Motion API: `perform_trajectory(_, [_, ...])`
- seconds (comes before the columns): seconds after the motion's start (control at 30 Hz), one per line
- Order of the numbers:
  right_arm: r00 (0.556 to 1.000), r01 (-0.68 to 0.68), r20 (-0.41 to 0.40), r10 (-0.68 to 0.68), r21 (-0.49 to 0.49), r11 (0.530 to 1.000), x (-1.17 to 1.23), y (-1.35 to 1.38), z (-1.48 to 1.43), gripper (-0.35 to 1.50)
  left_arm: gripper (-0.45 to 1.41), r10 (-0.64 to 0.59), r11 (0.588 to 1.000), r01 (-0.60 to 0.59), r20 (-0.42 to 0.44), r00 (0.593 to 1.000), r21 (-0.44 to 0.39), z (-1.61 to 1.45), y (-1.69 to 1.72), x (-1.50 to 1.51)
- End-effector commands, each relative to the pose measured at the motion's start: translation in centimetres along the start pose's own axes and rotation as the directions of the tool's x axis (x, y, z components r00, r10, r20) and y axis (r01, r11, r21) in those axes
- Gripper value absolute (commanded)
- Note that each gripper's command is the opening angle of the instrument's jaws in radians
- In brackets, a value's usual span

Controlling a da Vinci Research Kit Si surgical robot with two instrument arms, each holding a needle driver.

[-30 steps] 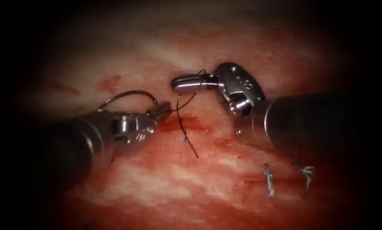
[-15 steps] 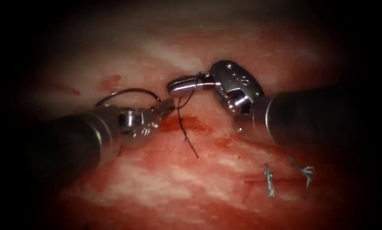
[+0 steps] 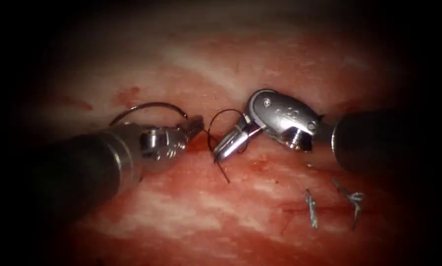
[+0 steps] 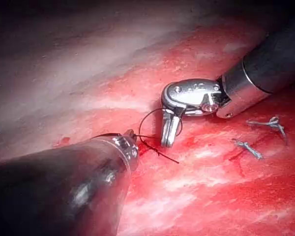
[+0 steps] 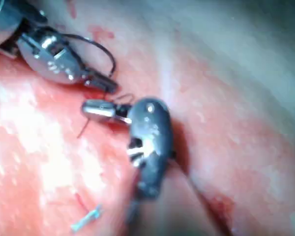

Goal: Wound Closure

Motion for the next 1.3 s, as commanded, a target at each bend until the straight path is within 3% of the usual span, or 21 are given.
perform_trajectory(0.03, [1.0, 0.017, 0.021, -0.017, 0.014, 1.0, -0.07, 0.05, 0.04, 0.21, -0.45, 0.001, 1.0, -0.001, -0.002, 1.0, -0.002, 0.08, 0.05, 0.02])
perform_trajectory(0.1, [0.998, 0.032, 0.052, -0.034, 0.031, 0.999, -0.06, 0.05, 0.07, 0.34, -0.45, 0.002, 1.0, -0.002, 0.0, 1.0, -0.004, 0.08, 0.07, 0.02])
perform_trajectory(0.17, [0.992, 0.075, 0.094, -0.08, 0.06, 0.995, -0.03, 0.07, 0.12, 0.62, -0.45, 0.01, 1.0, -0.01, 0.003, 1.0, -0.008, 0.08, 0.09, 0.02])
perform_trajectory(0.23, [0.989, 0.089, 0.108, -0.096, 0.067, 0.994, -0.01, 0.09, 0.15, 0.74, -0.45, 0.011, 1.0, -0.01, 0.004, 1.0, -0.01, 0.08, 0.1, 0.02])
perform_trajectory(0.5, [0.972, 0.172, 0.141, -0.188, 0.118, 0.978, 0.02, 0.11, 0.31, 1.03, -0.45, 0.013, 1.0, -0.013, 0.007, 1.0, -0.015, 0.06, 0.11, 0.0])
perform_trajectory(0.87, [0.928, 0.235, 0.237, -0.288, 0.23, 0.945, -0.1, 0.08, 0.42, 0.83, -0.45, 0.015, 1.0, -0.015, 0.013, 1.0, -0.016, 0.04, 0.07, -0.05])
perform_trajectory(1.07, [0.915, 0.242, 0.259, -0.308, 0.256, 0.936, -0.18, 0.08, 0.57, 0.81, -0.45, 0.016, 1.0, -0.016, 0.016, 1.0, -0.016, 0.02, 0.06, -0.08])
perform_trajectory(1.3, [0.896, 0.243, 0.297, -0.331, 0.297, 0.923, -0.25, 0.07, 0.69, 0.61, -0.45, 0.018, 1.0, -0.017, 0.019, 1.0, -0.016, 0.0, 0.05, -0.11])
